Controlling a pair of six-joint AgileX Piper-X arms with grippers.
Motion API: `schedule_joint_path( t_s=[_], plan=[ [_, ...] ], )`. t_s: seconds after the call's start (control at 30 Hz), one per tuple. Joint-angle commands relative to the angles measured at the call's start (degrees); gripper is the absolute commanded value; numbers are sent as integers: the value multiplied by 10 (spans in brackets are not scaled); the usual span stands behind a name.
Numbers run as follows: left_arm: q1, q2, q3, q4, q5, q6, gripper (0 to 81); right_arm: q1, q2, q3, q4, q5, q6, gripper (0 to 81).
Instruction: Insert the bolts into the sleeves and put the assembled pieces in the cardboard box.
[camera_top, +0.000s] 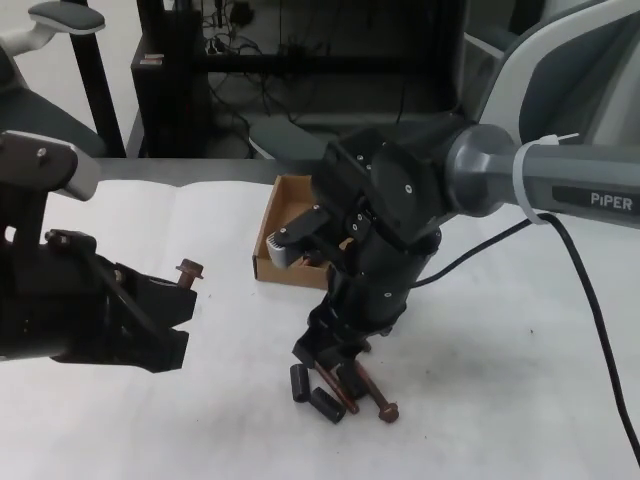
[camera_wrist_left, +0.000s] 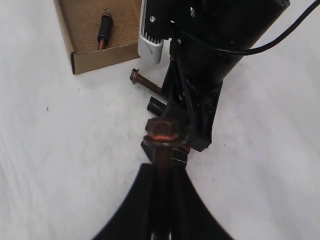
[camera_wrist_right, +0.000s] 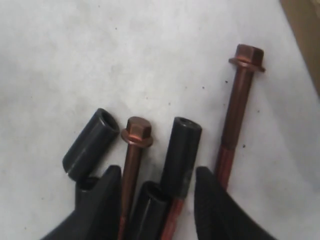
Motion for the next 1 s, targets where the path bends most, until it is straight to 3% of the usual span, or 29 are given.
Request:
schedule_joint_path(
  t_s=[0.0,0.1,0.43,0.97],
  plan=[
    [1,-7,-1,-7,3,0,17,0,1,-7,11,22,-37,462],
    [1,-7,-1,-10,3,0,17,0,1,-7,11,41,-70,462],
    [1,-7,-1,-39,3,0,17,-1,2,-7,10,41,-70,462],
    [1,-7,-1,-39,3,0,17,0,2,-7,1,20,-31,462]
  ],
)
